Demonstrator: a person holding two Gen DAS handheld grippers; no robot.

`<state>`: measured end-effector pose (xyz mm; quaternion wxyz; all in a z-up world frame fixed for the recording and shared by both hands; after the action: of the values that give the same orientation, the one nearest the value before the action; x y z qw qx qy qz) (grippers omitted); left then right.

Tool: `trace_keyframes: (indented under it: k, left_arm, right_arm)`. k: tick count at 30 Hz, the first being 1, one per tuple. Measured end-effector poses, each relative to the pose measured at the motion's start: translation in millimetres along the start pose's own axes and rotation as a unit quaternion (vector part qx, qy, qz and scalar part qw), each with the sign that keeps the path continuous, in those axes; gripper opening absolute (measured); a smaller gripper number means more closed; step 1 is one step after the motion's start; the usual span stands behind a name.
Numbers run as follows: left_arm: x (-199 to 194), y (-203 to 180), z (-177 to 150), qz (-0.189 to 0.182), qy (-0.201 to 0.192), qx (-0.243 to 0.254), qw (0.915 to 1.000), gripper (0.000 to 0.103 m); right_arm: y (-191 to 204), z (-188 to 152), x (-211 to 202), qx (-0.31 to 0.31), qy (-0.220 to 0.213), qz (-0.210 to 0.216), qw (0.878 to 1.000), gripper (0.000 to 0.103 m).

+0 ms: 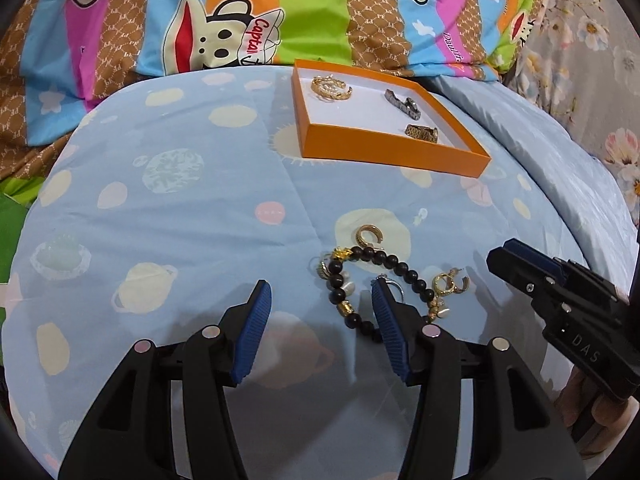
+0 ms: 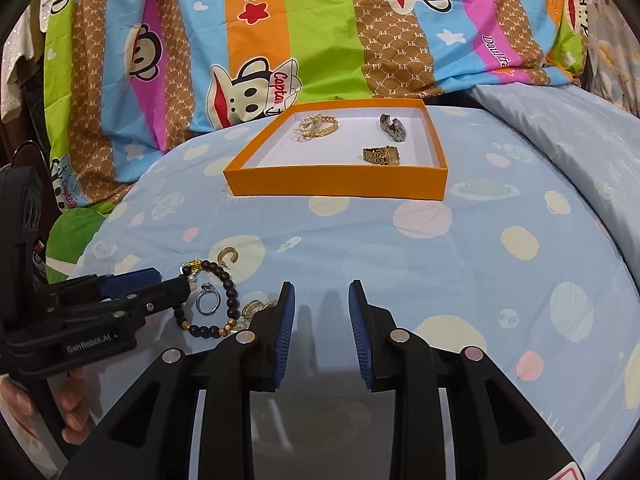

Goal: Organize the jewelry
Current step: 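Grasp the black bead bracelet with the left tool while the right tool approaches the silver ring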

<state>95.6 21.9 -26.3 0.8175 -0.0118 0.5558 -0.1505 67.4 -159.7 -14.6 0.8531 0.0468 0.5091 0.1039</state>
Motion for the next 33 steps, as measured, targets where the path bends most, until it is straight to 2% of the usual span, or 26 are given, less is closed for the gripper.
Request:
trace_keyframes:
  k: [5, 6, 7, 10, 19, 27, 33]
  left_arm:
    - [2.1, -7.1, -1.9, 0.012, -0.007, 0.007, 0.9999, 0.049]
    - [2.0, -8.1, -1.8, 0.01, -0.007, 0.009, 0.9999, 0.044]
    - [2.2, -9.3, -2.0, 0.009, -0.007, 0.013, 0.9999, 0.034]
    - [3.7, -13.5, -2.6, 0.011, -0.008, 0.024, 0.9996, 0.023]
    - [5.2, -18.9, -2.0, -0.004, -0.007, 0.037, 0.9993, 0.007]
    - [-20.9, -23.0, -6.3, -0.03, -0.044, 0.048, 0.9974, 0.007]
    - [-42.4, -15.8, -11.1, -0.057, -0.066, 0.032, 0.9957, 0.007]
  right_arm:
    - [-1.1, -0.4, 0.1, 0.002, -0.001, 0.002, 1.0, 0.028]
    - [-1.2, -0.5, 0.0, 0.002, -0.001, 0.002, 1.0, 0.031]
    - [-1.2, -0.5, -0.2, 0.002, -0.002, 0.002, 1.0, 0.033]
    - [-1.5, -0.1, 0.4, 0.004, -0.001, 0.003, 1.0, 0.033]
    - [-1.0, -0.6, 1.1, 0.005, -0.001, 0.004, 1.0, 0.033]
    - [0.3, -2.6, -1.2, 0.006, -0.006, 0.006, 1.0, 0.033]
    - [9.5, -6.1, -0.4, -0.006, -0.001, 0.012, 1.0, 0.033]
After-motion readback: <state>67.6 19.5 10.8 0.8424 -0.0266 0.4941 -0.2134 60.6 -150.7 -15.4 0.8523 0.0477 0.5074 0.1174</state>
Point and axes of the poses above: each gripper's, at about its wrist camera, not at the fingertips, and x roughly the way its jaws point, y to its left, z to its top, the point moved 2 cm from there along x, roughly the way its jaws point, and after that the axes turned 15 degrees about y, right-handed, at the moved point
